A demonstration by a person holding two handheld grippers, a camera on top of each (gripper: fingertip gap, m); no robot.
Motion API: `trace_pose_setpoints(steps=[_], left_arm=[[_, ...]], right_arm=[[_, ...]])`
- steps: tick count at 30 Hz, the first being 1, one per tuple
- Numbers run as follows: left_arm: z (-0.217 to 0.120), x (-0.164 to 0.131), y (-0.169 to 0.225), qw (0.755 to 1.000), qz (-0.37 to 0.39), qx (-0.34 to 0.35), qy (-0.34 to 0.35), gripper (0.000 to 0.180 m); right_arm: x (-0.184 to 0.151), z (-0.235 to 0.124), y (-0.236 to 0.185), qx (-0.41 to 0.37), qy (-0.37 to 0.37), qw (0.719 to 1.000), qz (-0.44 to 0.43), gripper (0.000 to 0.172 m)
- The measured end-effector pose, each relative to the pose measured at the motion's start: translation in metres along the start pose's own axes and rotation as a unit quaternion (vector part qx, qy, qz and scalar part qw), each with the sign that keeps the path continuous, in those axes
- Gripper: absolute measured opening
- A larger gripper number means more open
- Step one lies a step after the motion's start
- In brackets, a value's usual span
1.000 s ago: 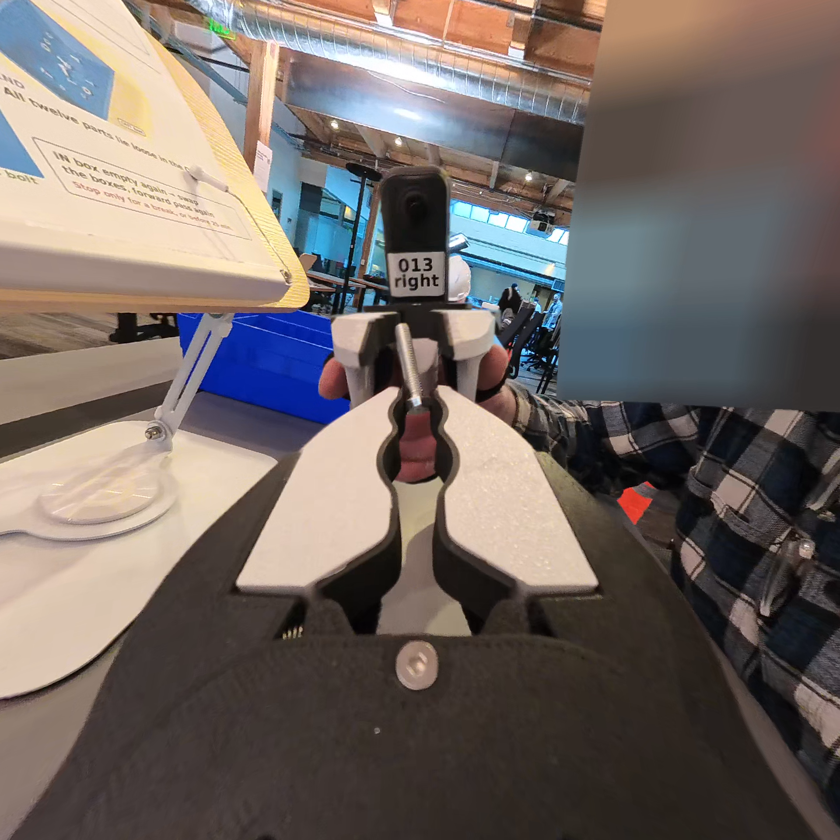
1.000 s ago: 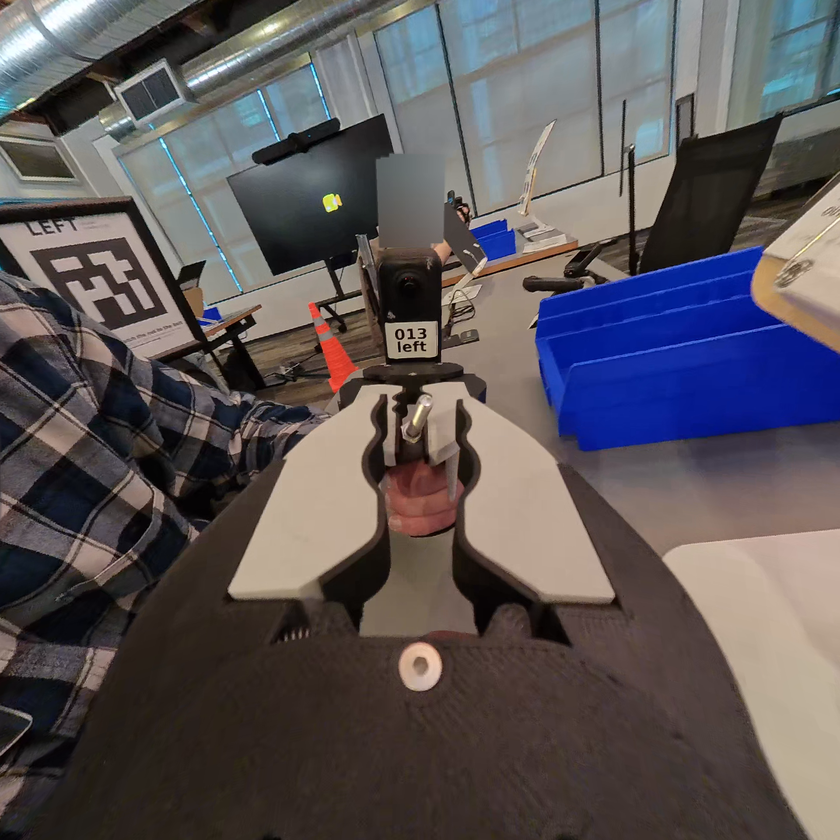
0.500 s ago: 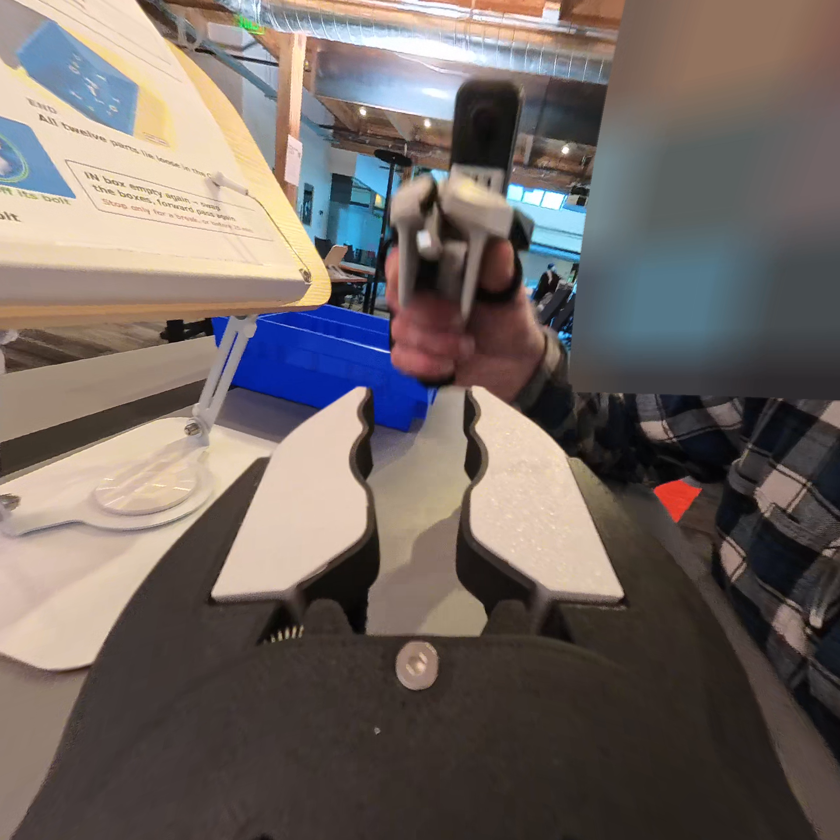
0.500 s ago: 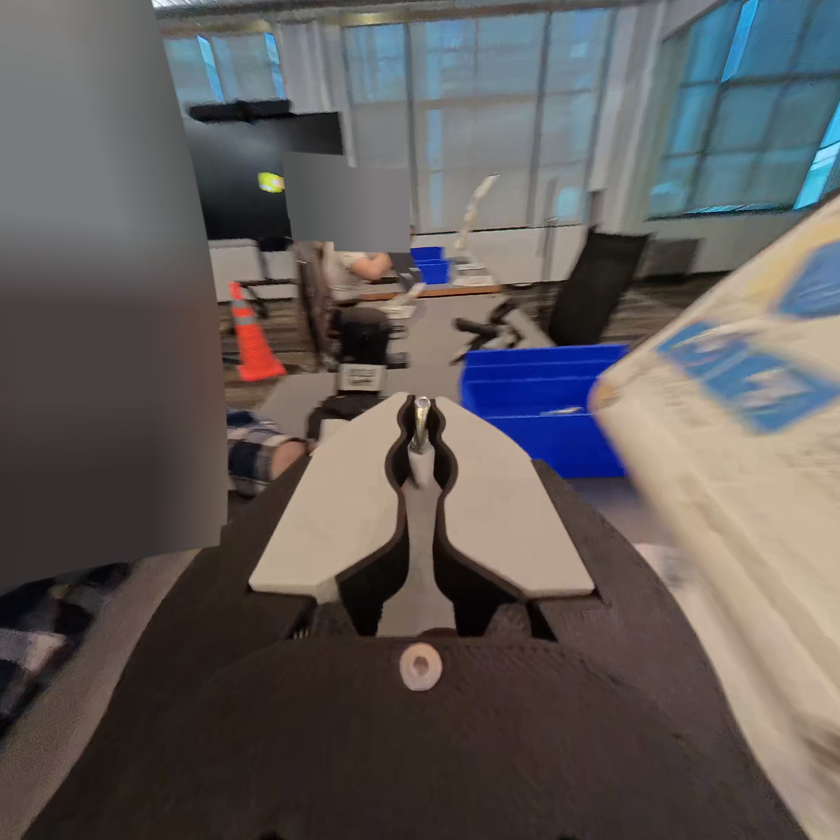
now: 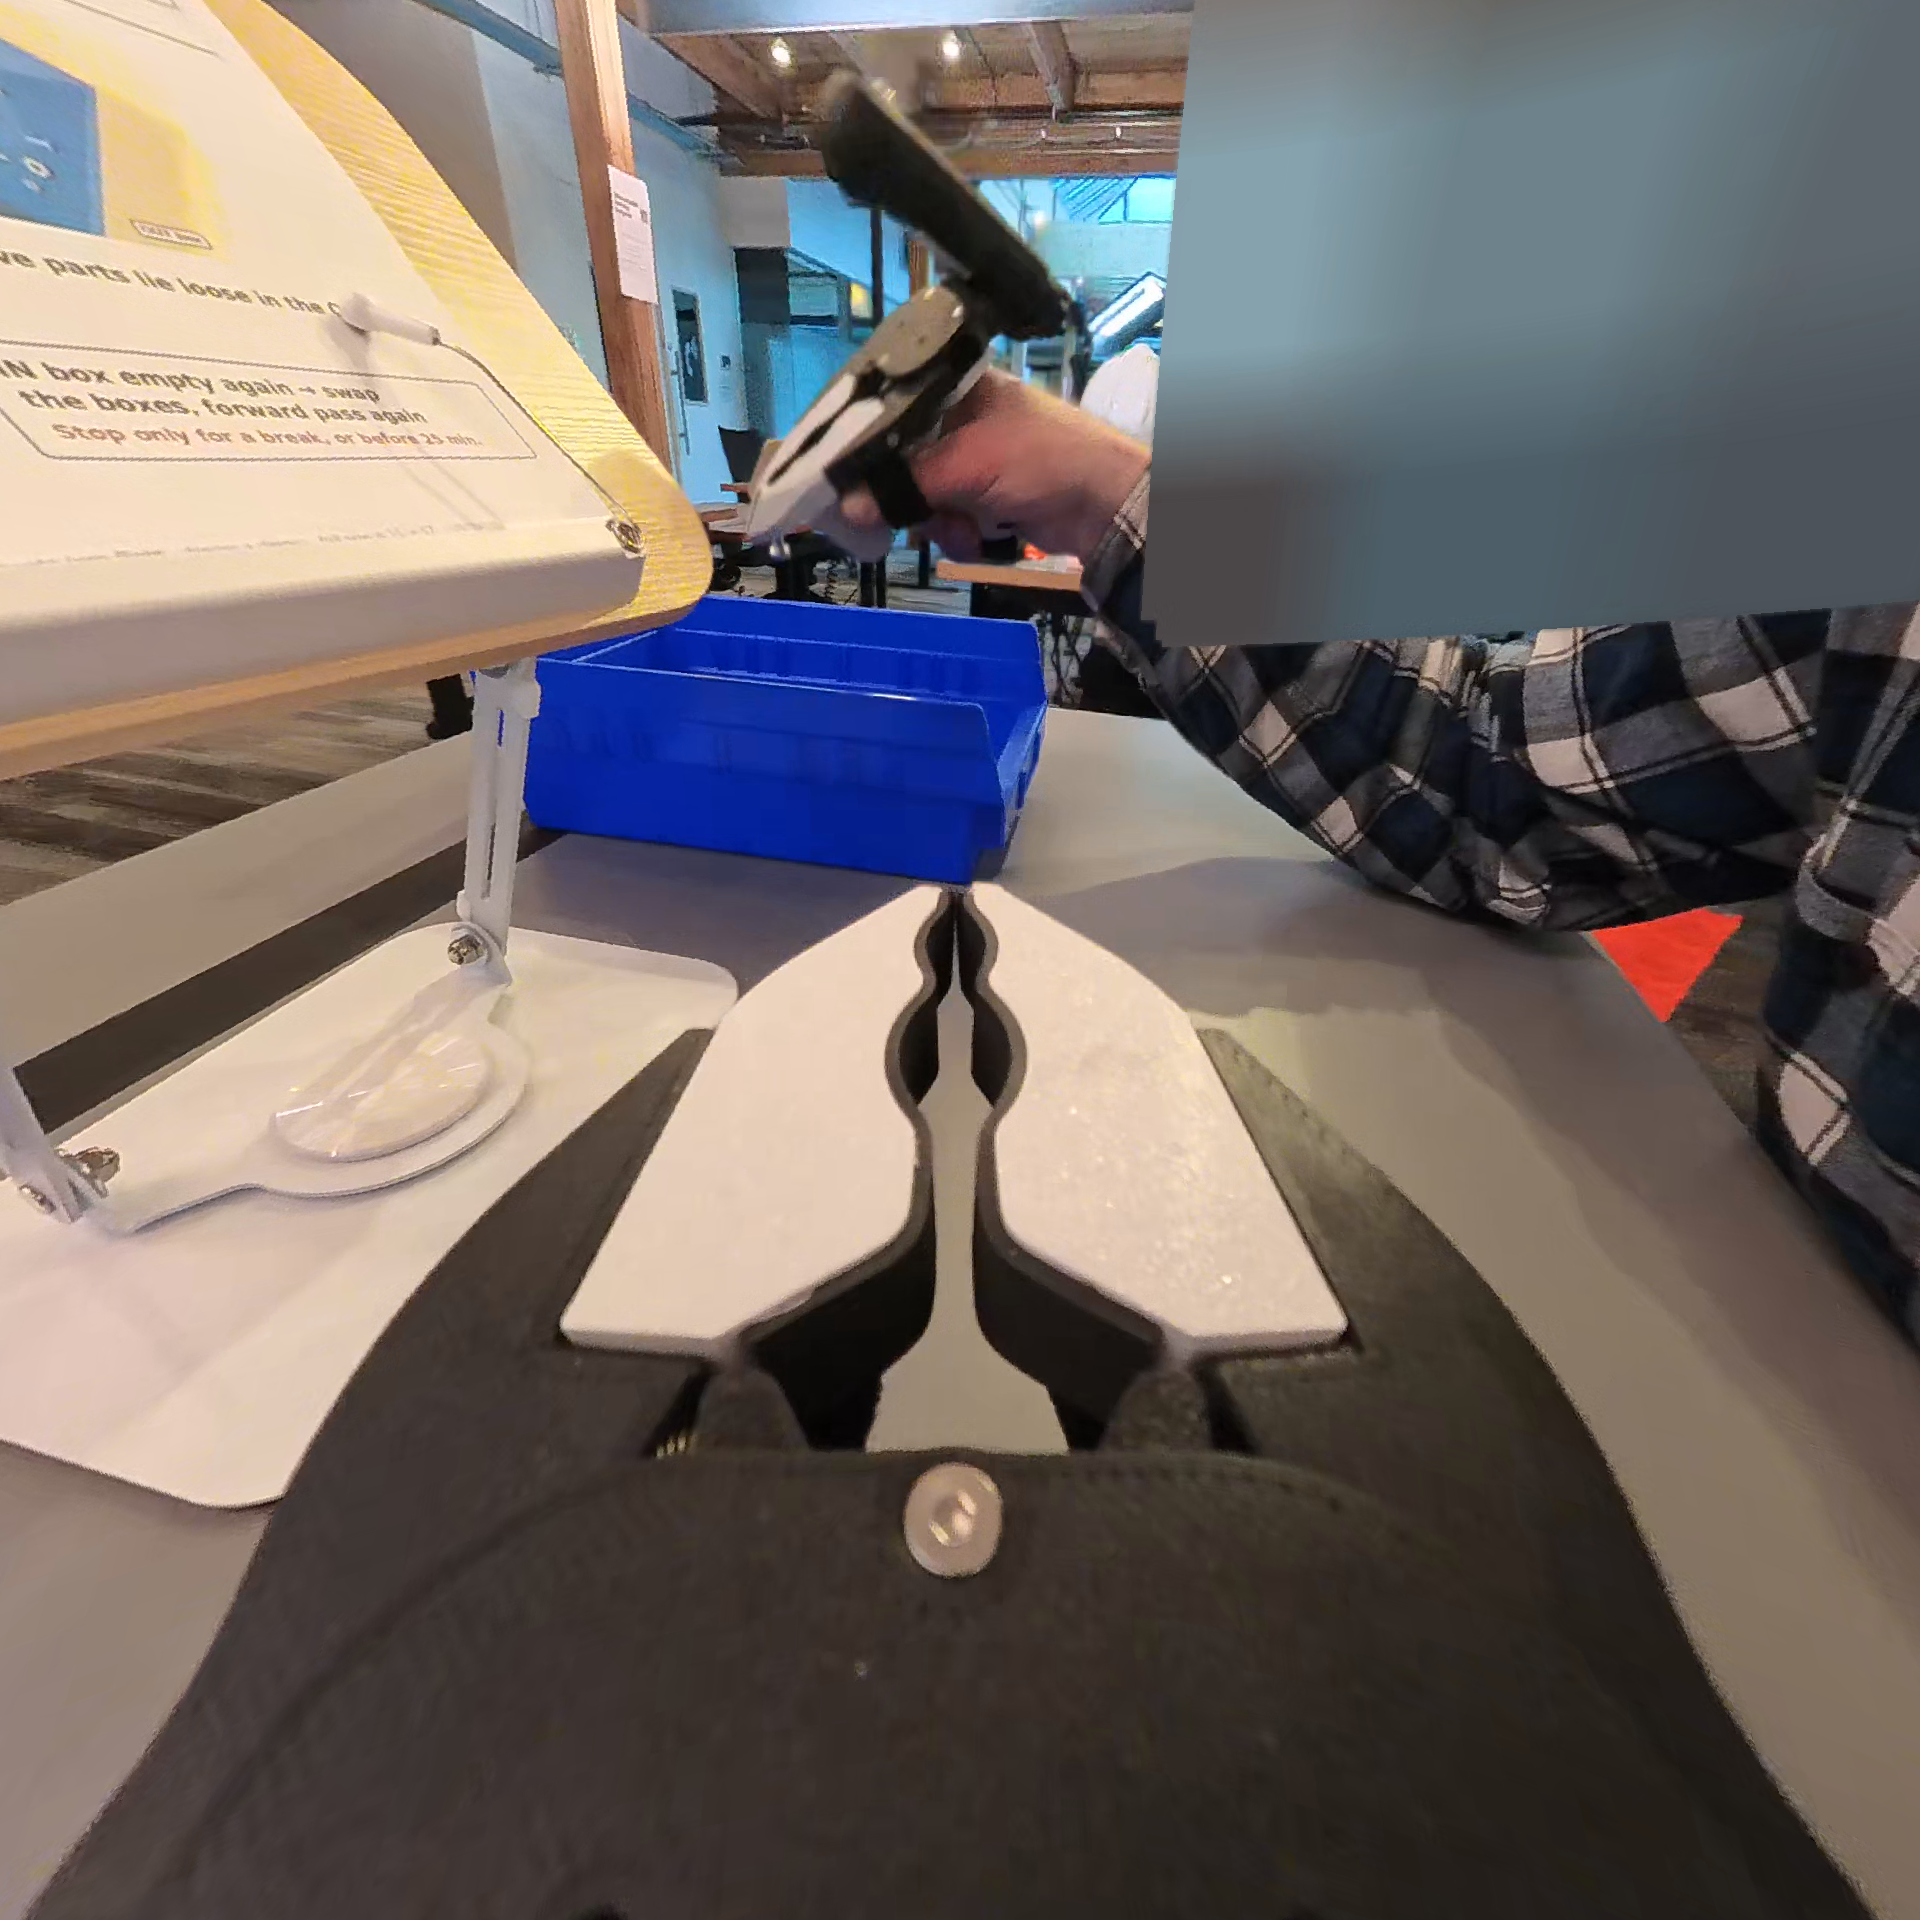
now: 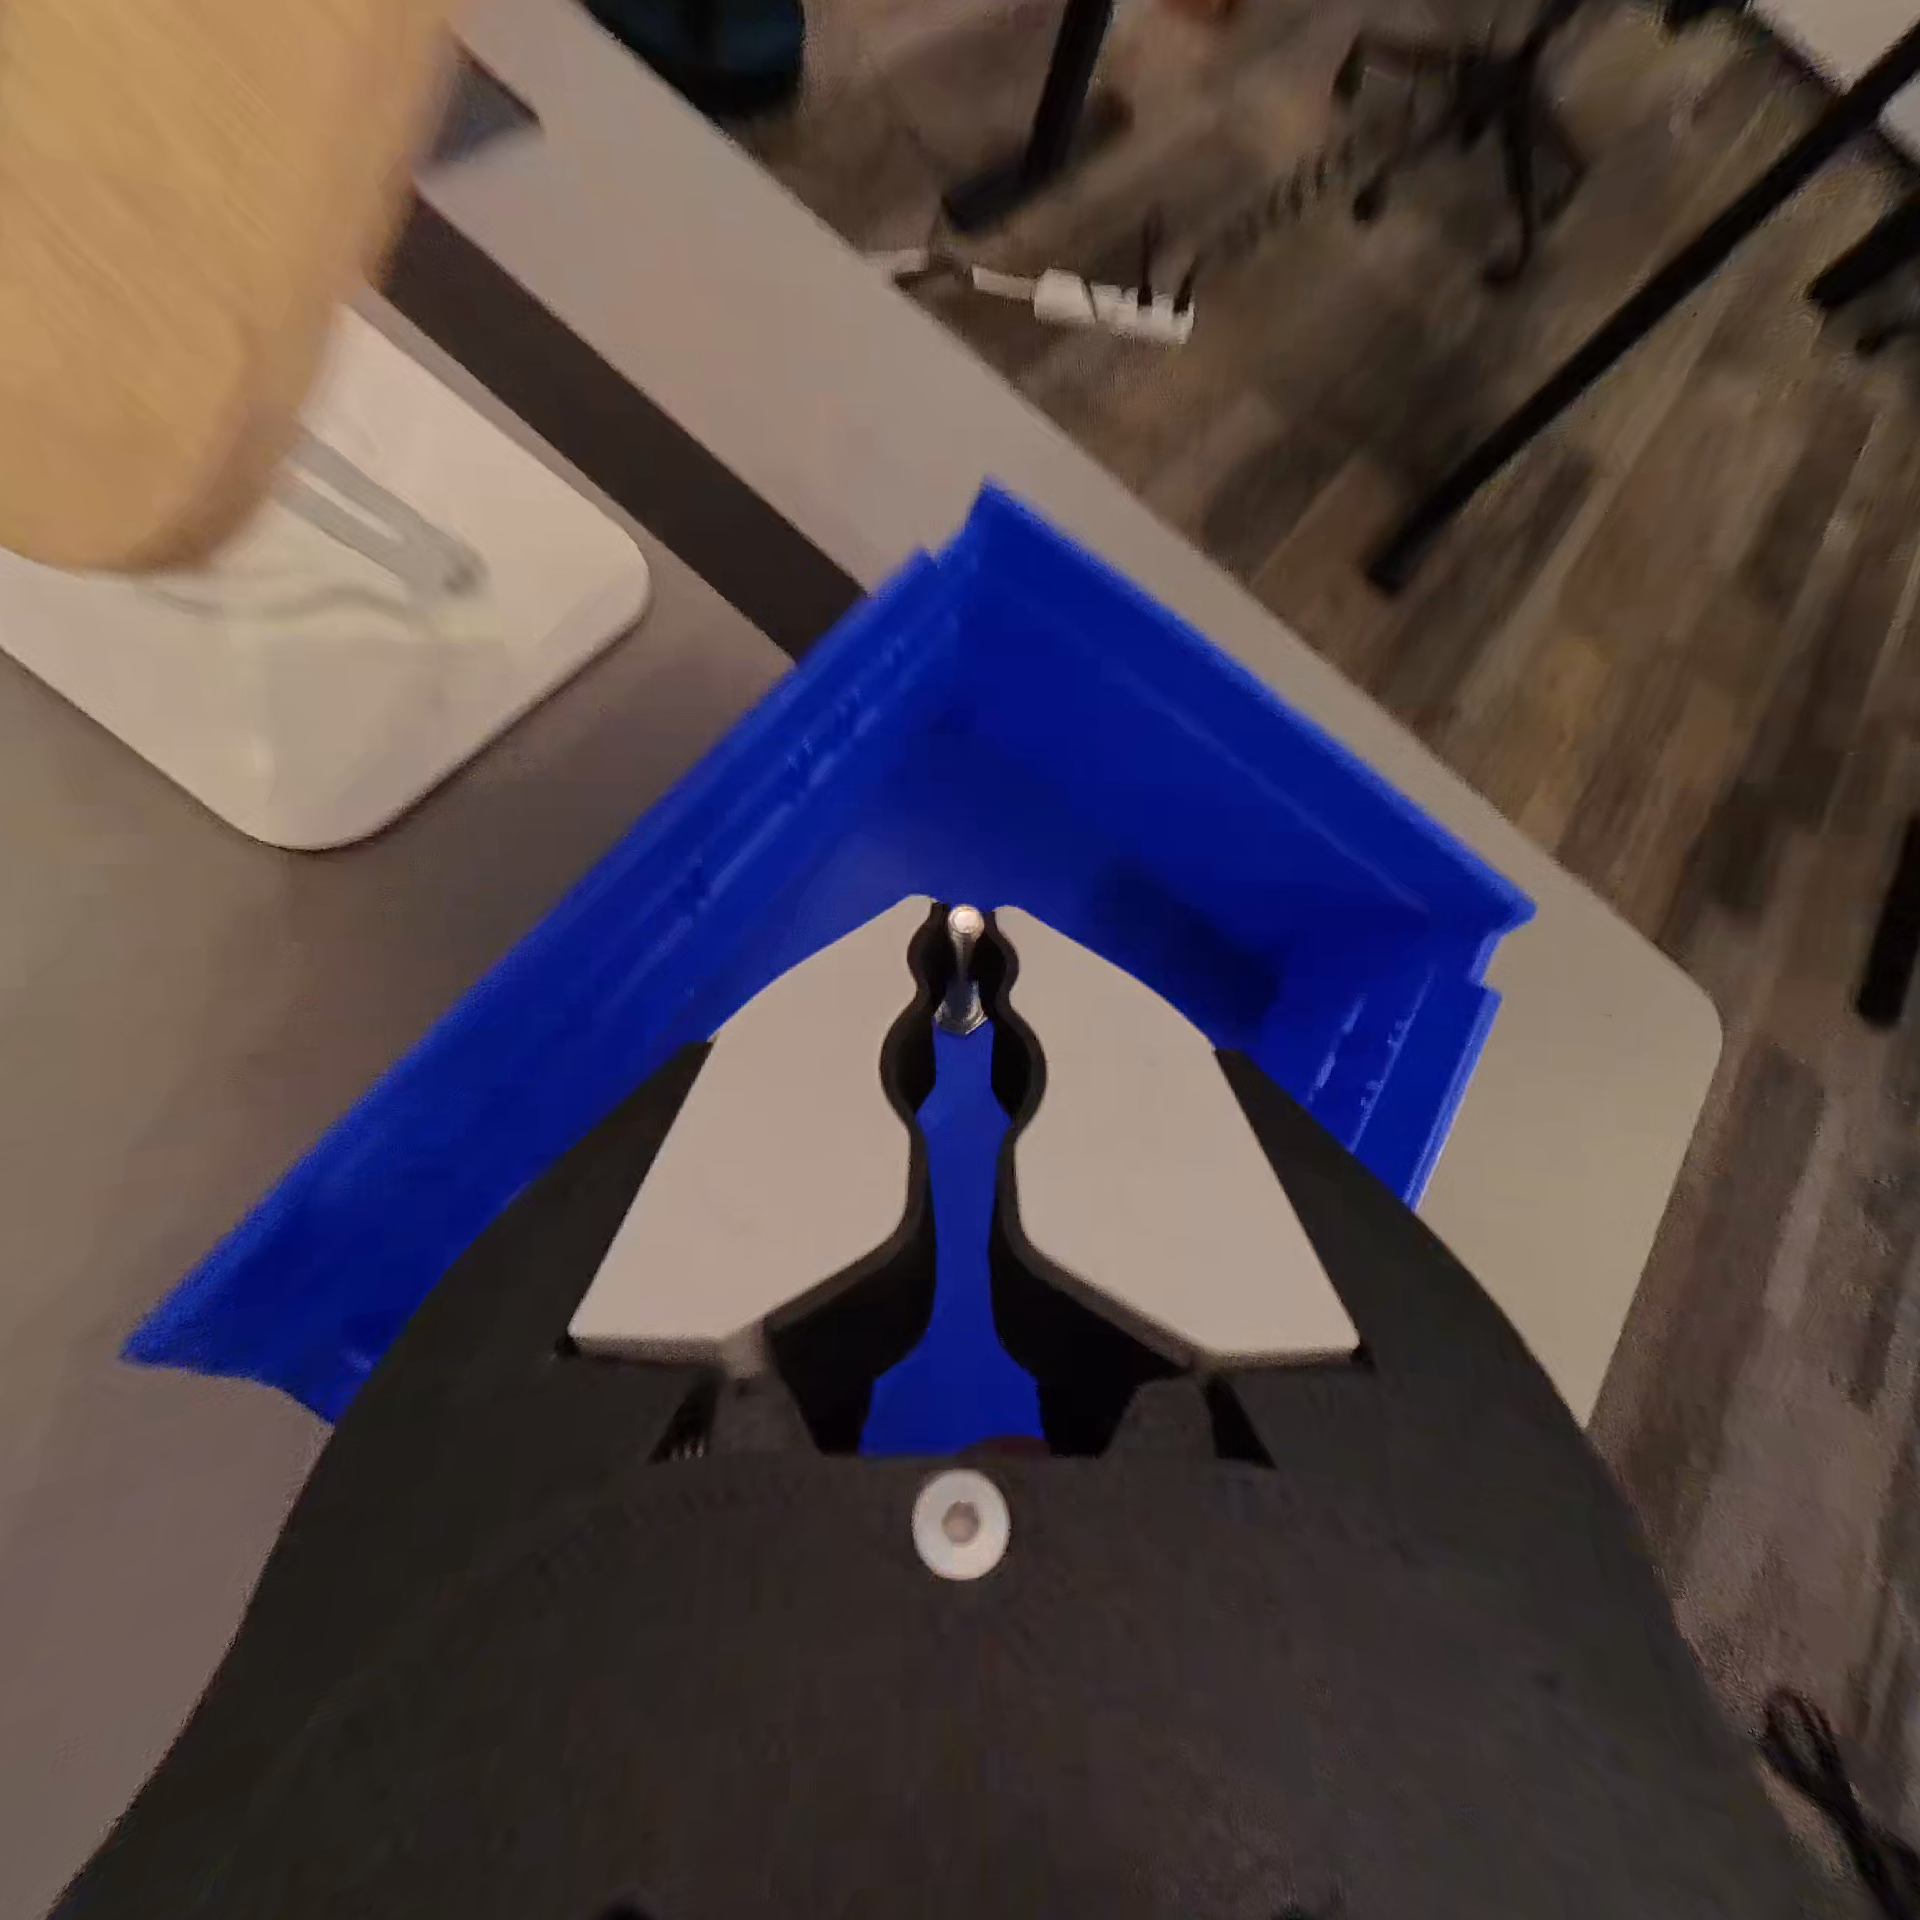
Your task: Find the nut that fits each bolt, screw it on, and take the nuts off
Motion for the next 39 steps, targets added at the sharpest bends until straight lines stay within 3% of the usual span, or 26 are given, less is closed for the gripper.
trace_pose_setpoints(steps=[7,11,19,23,27,30,32,36,39], left_arm=[[-0.002,-0.002,-0.002,1.0,0.001,0.006,-0.008,0.003],[-0.003,-0.004,-0.003,1.0,0.001,0.006,-0.012,0.004],[-0.001,-0.004,-0.004,1.0,0.007,0.017,-0.019,0.01],[-0.013,0.002,-0.012,0.998,0.022,0.054,-0.019,0.013],[-0.056,0.019,-0.044,0.983,0.059,0.17,-0.041,0.021],[-0.106,0.039,-0.075,0.964,0.068,0.252,-0.046,0.027],[-0.135,0.048,-0.096,0.96,0.053,0.27,-0.056,0.027],[-0.162,0.037,-0.153,0.937,0.023,0.307,-0.165,0.027],[-0.165,0.01,-0.198,0.892,0.011,0.34,-0.297,0.028]], right_arm=[[-0.041,0.057,0.009,0.009,-0.137,0.99,0.023,0.006],[-0.056,0.079,0.006,0.031,-0.178,0.983,0.026,0.01],[-0.054,0.079,0.021,0.0,-0.155,0.986,0.065,0.043],[-0.025,0.042,0.019,-0.052,-0.096,0.993,0.04,0.026],[0.029,-0.014,-0.027,-0.041,0.025,0.999,-0.02,0.016],[0.061,-0.039,-0.084,0.02,0.102,0.992,-0.075,0.013],[0.077,-0.045,-0.128,0.086,0.142,0.98,-0.106,0.011],[0.093,-0.034,-0.216,0.228,0.199,0.94,-0.155,0.006],[0.091,-0.011,-0.268,0.293,0.212,0.914,-0.184,0.001]])
Point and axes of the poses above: each gripper's, where its closed fingertips meet, z out along the fingers, x out of its top, y = z × x across the jaws, the point moved 4 cm from there along -z, back along the fingers, and after that the axes turned 14 degrees about -y, right-handed, at the moved point
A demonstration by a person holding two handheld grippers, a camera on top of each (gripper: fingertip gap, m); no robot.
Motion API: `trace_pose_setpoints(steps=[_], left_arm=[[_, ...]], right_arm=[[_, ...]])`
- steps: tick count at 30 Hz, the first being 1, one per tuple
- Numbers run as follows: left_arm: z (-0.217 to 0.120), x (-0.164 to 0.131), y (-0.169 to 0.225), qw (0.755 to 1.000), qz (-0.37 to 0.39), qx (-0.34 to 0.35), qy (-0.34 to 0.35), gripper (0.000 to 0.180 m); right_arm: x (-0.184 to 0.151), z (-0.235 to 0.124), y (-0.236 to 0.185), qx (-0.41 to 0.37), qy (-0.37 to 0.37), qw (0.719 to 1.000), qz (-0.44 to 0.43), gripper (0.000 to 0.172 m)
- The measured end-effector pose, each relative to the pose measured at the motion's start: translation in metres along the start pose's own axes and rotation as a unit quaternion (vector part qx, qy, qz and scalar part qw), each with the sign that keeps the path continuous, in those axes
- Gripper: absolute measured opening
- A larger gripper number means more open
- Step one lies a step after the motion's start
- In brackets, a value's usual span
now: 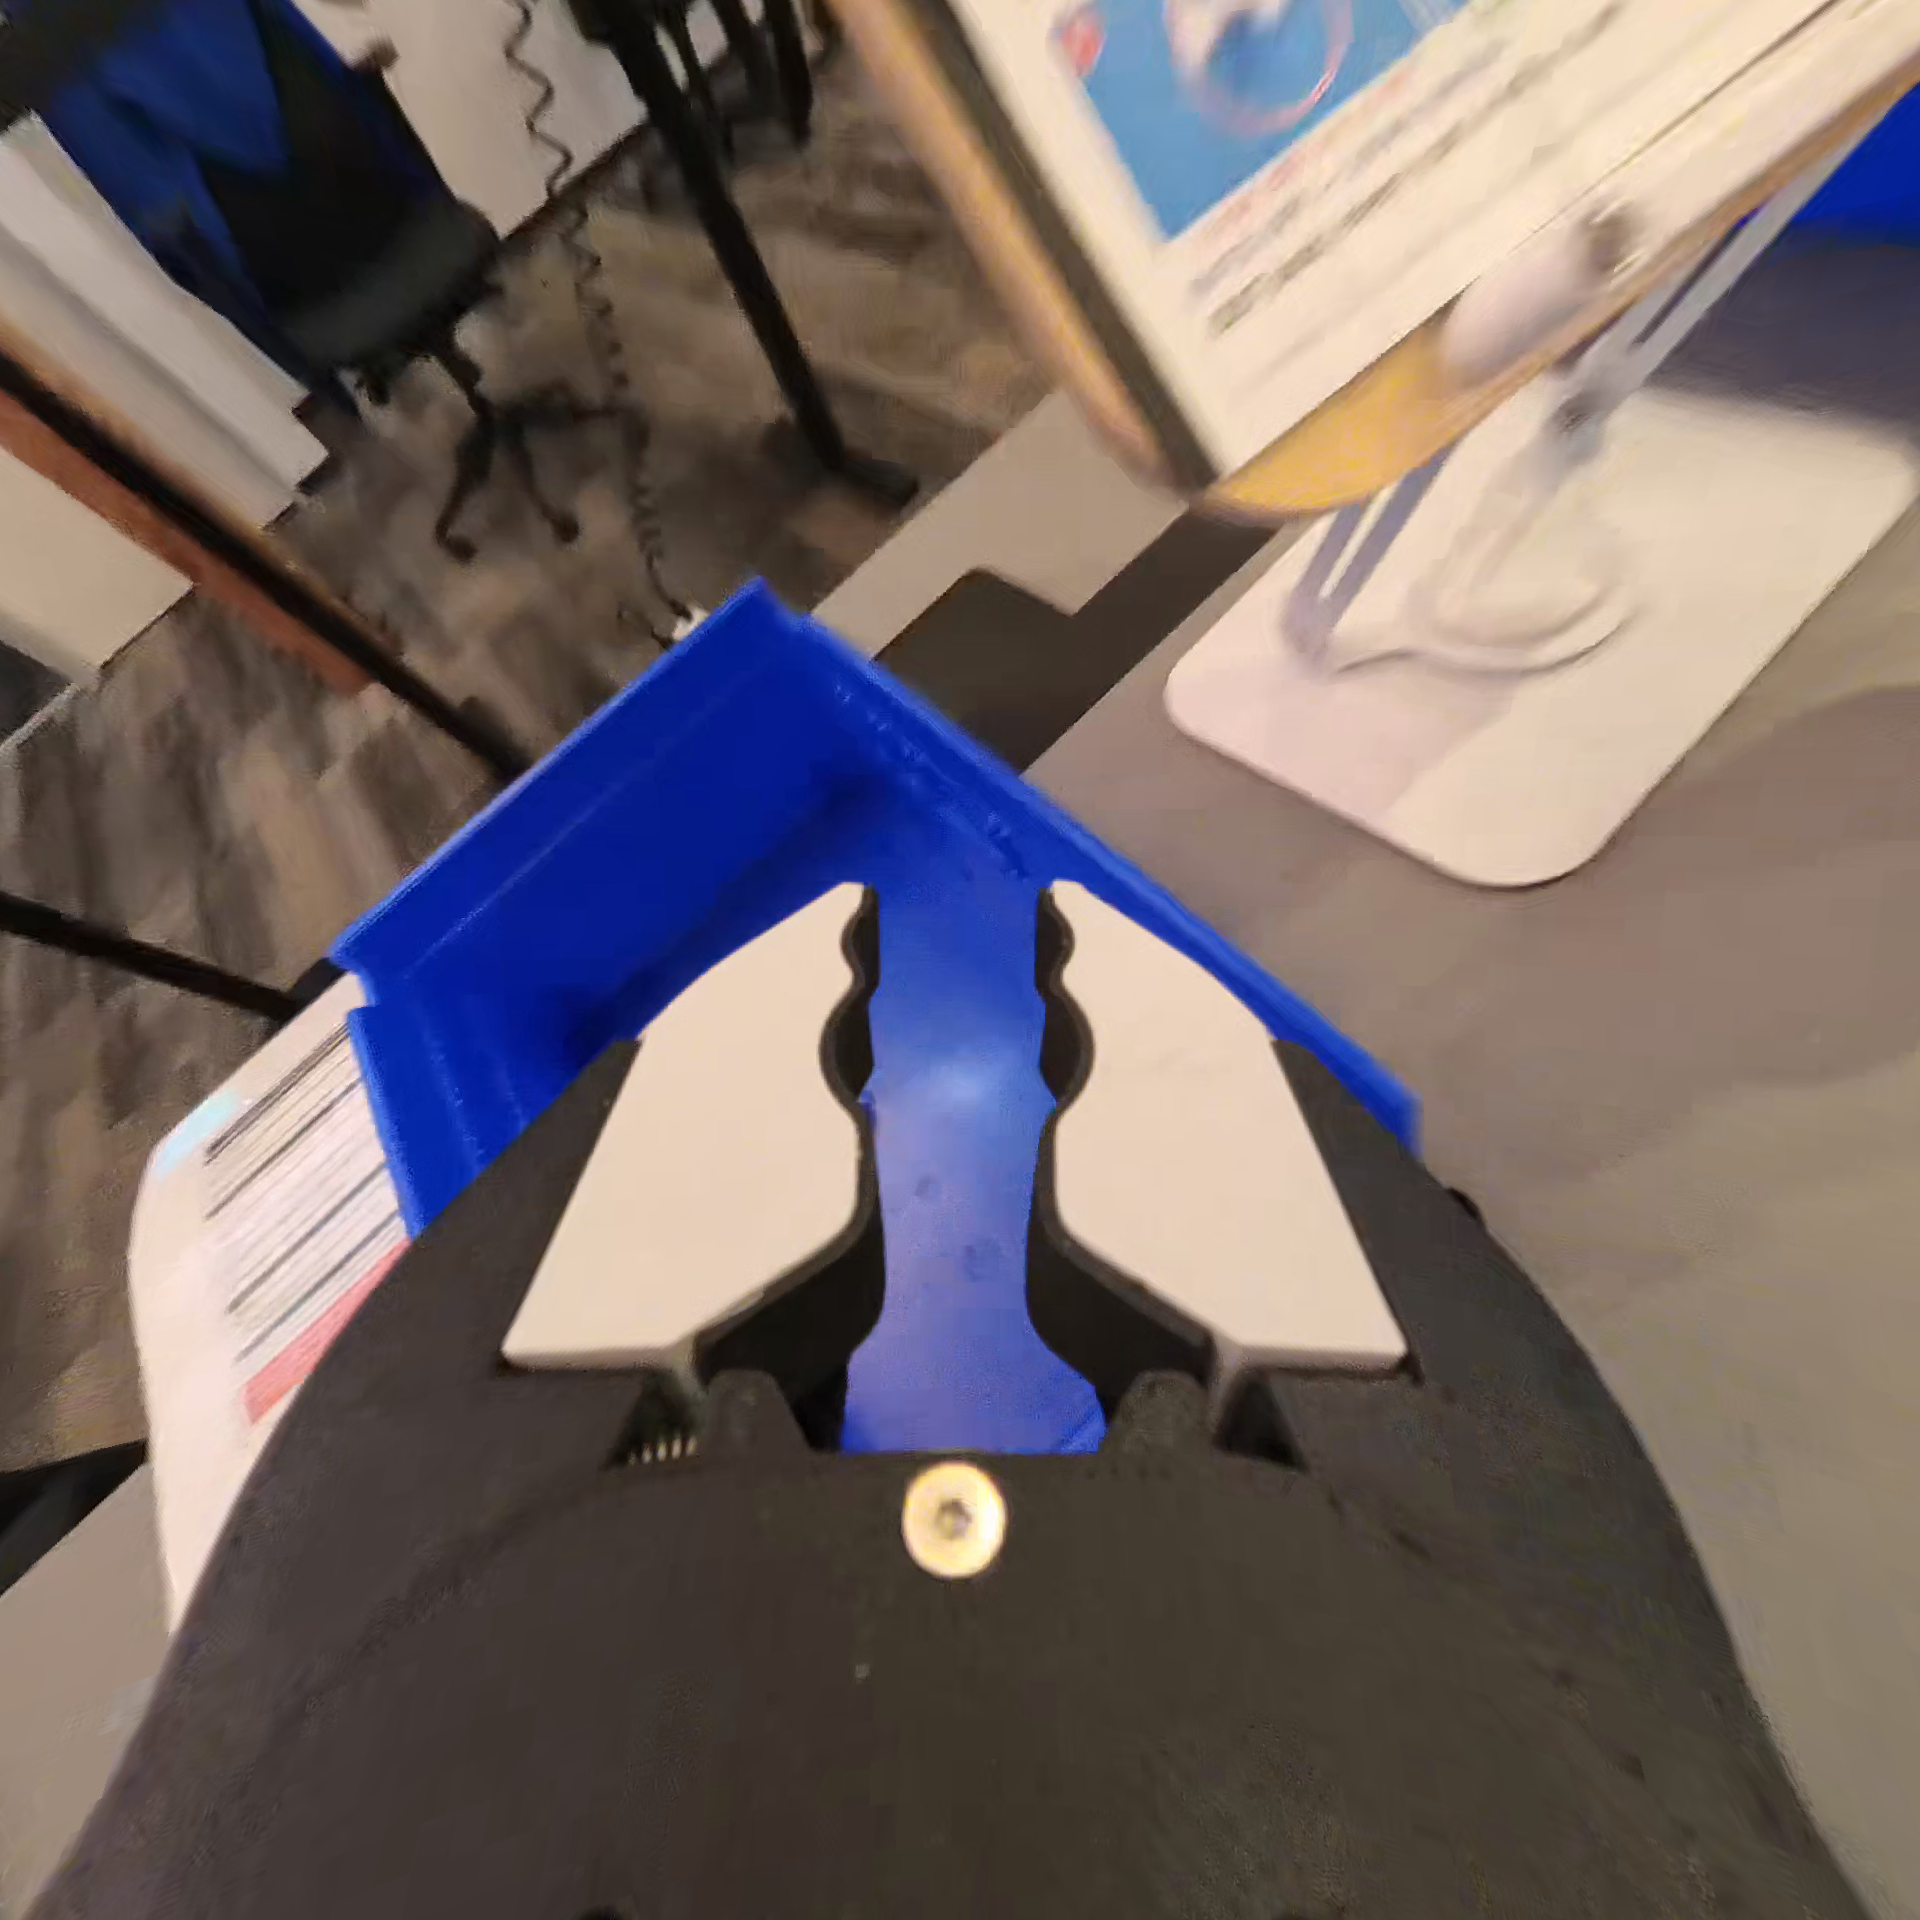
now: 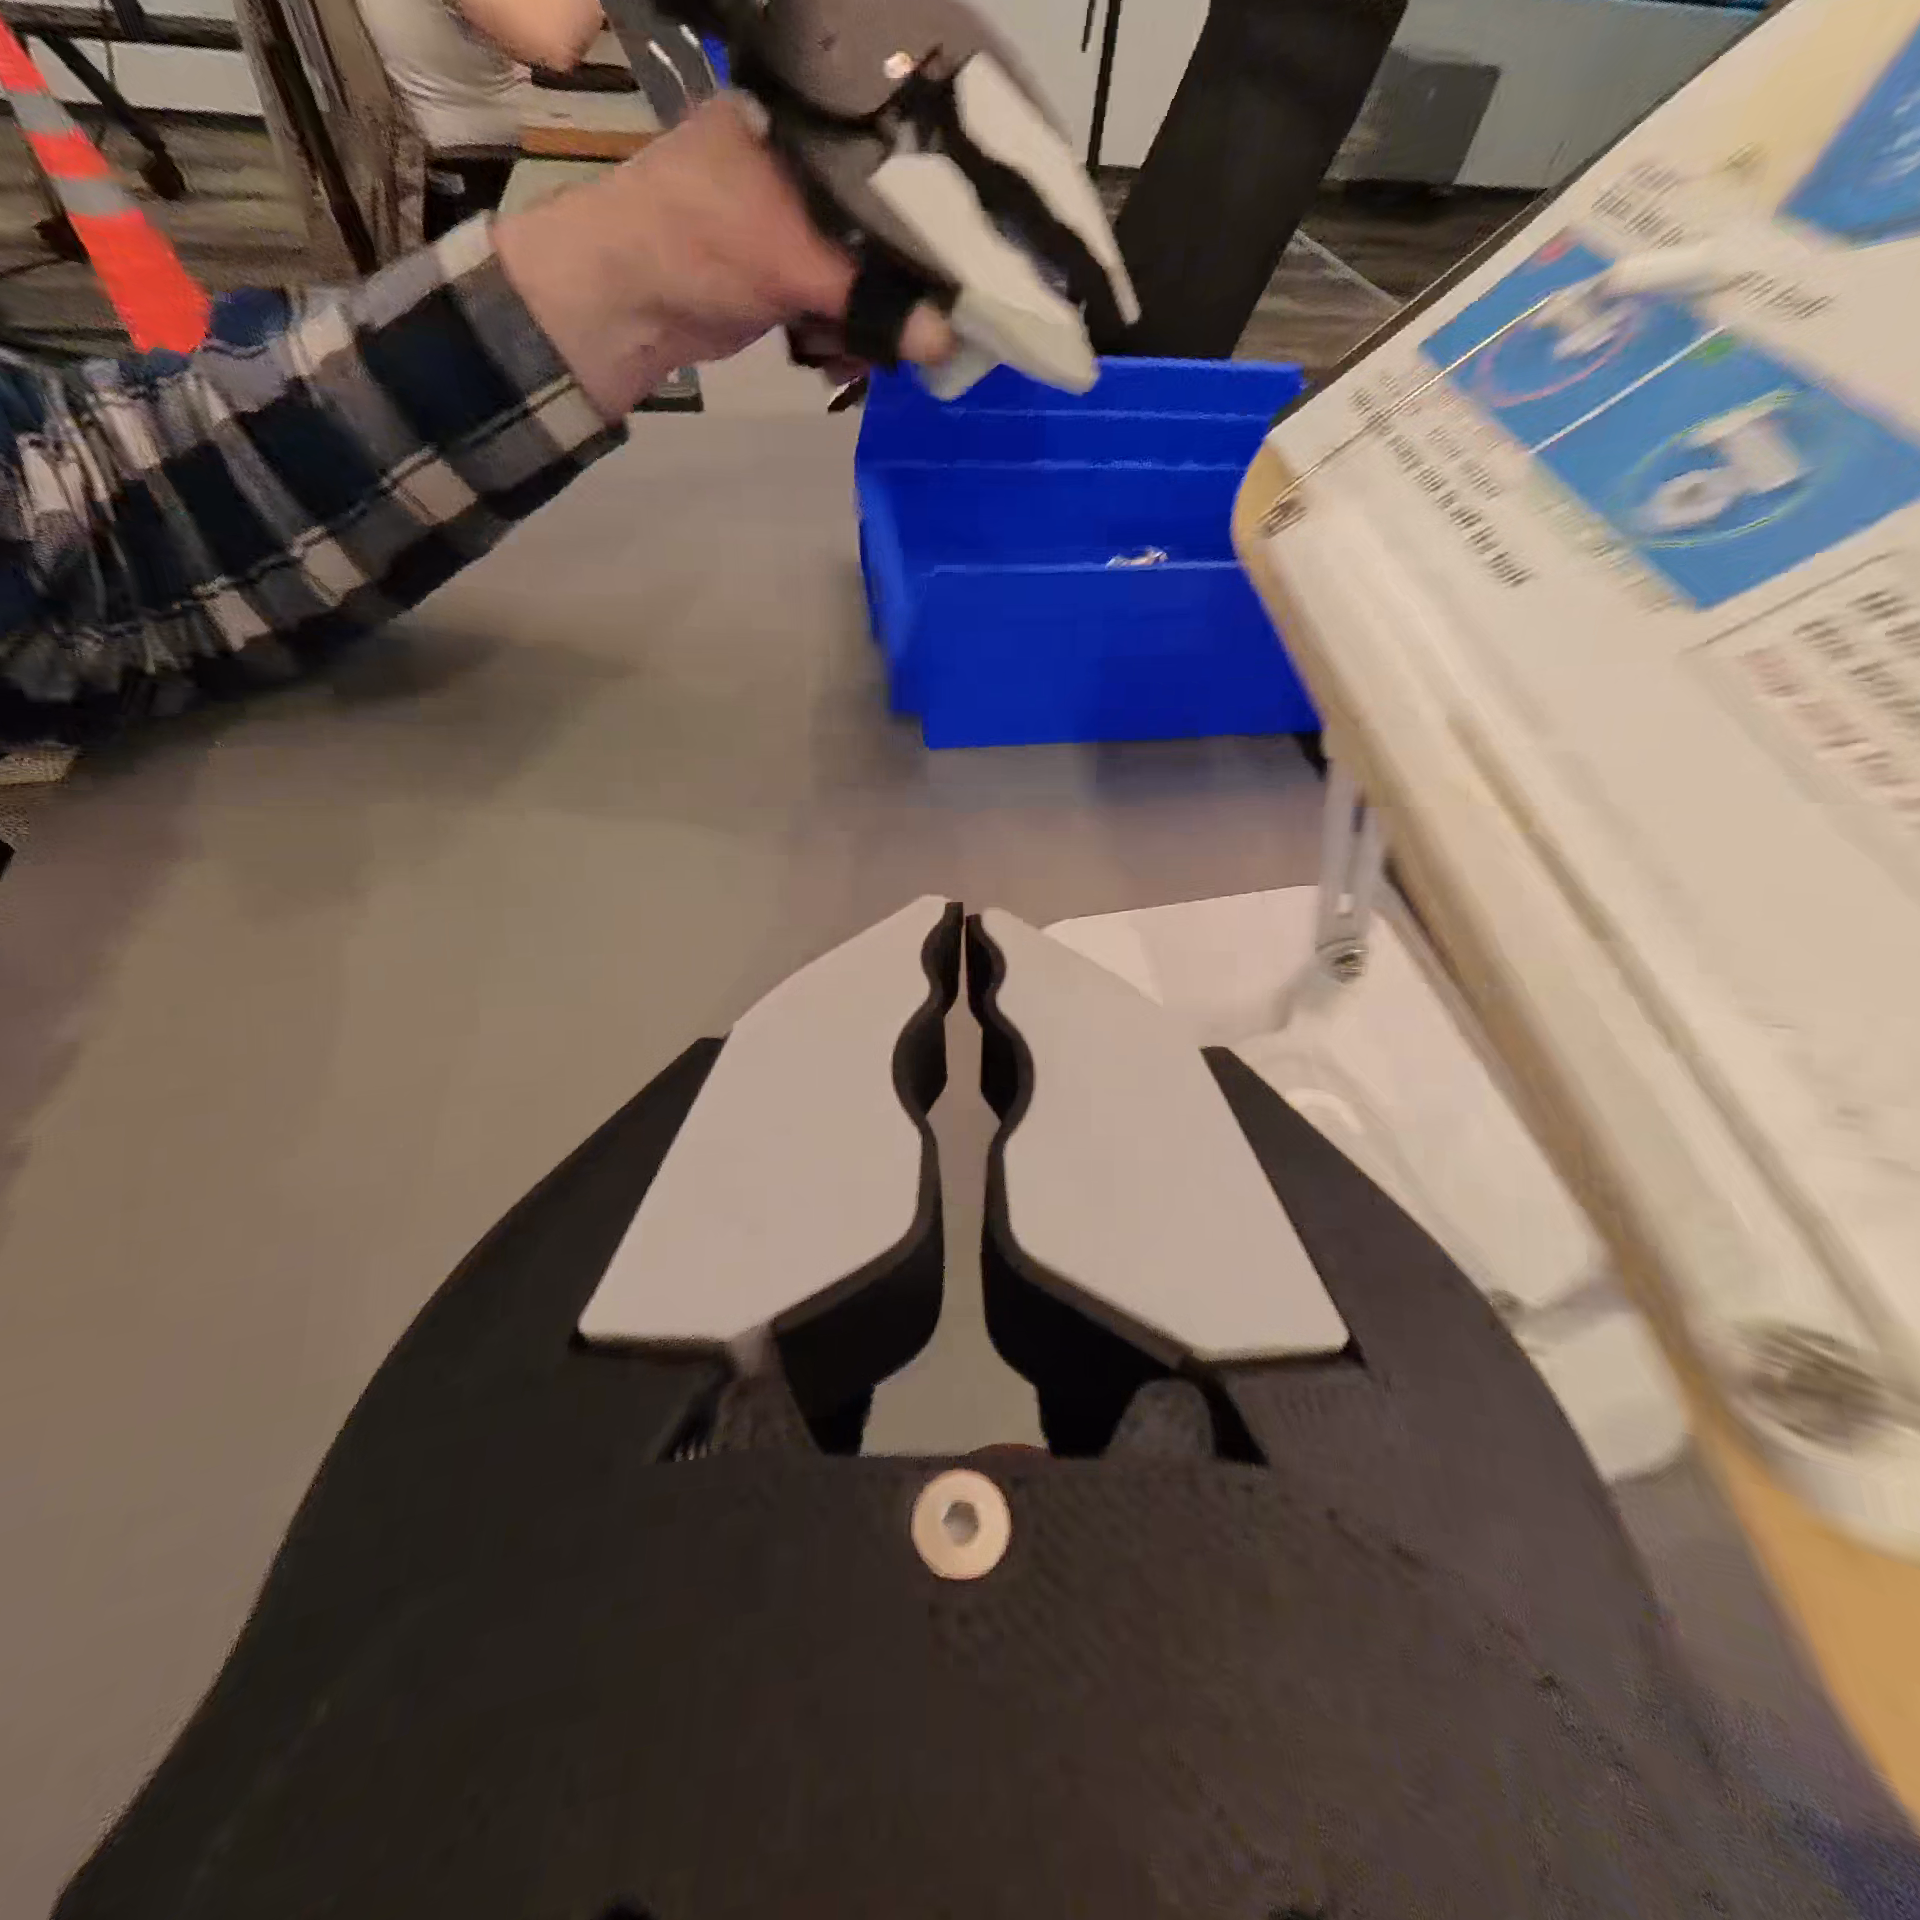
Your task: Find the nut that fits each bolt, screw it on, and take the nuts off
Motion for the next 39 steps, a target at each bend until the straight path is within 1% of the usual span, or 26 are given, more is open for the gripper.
trace_pose_setpoints(steps=[1,2,3,4,5,6,8,11,12,14,20,24,29,33,39], left_arm=[[0.01,0.0,-0.006,1.0,0.006,-0.001,-0.007,0.028],[0.021,0.0,-0.006,0.999,0.014,-0.022,-0.023,0.029],[0.032,-0.006,-0.007,0.997,0.026,-0.038,-0.061,0.029],[0.042,-0.013,-0.011,0.993,0.045,-0.03,-0.103,0.029],[0.05,-0.018,-0.016,0.989,0.067,-0.011,-0.128,0.032],[0.057,-0.021,-0.018,0.985,0.084,-0.011,-0.147,0.033],[0.069,-0.029,-0.021,0.978,0.089,-0.025,-0.188,0.038],[0.082,-0.042,-0.023,0.956,0.131,-0.011,-0.263,0.041],[0.085,-0.045,-0.023,0.951,0.137,-0.015,-0.277,0.043],[0.092,-0.048,-0.022,0.947,0.157,-0.024,-0.281,0.043],[0.113,-0.068,-0.028,0.923,0.167,-0.039,-0.345,0.047],[0.123,-0.069,-0.032,0.918,0.174,-0.038,-0.355,0.047],[0.129,-0.076,-0.039,0.906,0.17,-0.035,-0.387,0.047],[0.131,-0.082,-0.045,0.896,0.165,-0.033,-0.411,0.041],[0.137,-0.087,-0.052,0.893,0.154,-0.036,-0.422,0.041]], right_arm=[[-0.005,0.015,-0.005,0.008,-0.002,1.0,0.001,0.001],[-0.011,0.028,-0.01,0.019,-0.006,1.0,0.003,0.001],[-0.016,0.04,-0.015,0.034,-0.005,0.999,0.004,0.0],[-0.022,0.05,-0.018,0.043,-0.002,0.999,0.006,0.0],[-0.027,0.057,-0.02,0.05,0.002,0.999,0.01,0.0],[-0.03,0.063,-0.022,0.062,0.013,0.998,0.016,0.0],[-0.034,0.072,-0.026,0.078,0.026,0.996,0.025,0.0],[-0.041,0.084,-0.032,0.087,0.015,0.996,0.01,0.0],[-0.043,0.086,-0.034,0.092,0.012,0.996,0.007,0.0],[-0.049,0.091,-0.036,0.099,0.005,0.995,0.007,0.0],[-0.053,0.097,-0.037,0.12,-0.016,0.993,0.015,0.003],[-0.054,0.1,-0.039,0.12,-0.027,0.992,0.011,0.004],[-0.056,0.103,-0.041,0.121,-0.04,0.992,0.004,0.006],[-0.056,0.105,-0.042,0.127,-0.047,0.991,0.003,0.007],[-0.057,0.106,-0.042,0.131,-0.052,0.99,0.003,0.008]])
Point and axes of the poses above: each gripper's, where its closed fingertips meet, z out along the fingers, x out of its top, y = z × x across the jaws, the point moved 4 cm from there along -z, back along the fingers, and after that the axes turned 14 degrees about -y, right-handed, at the moved point
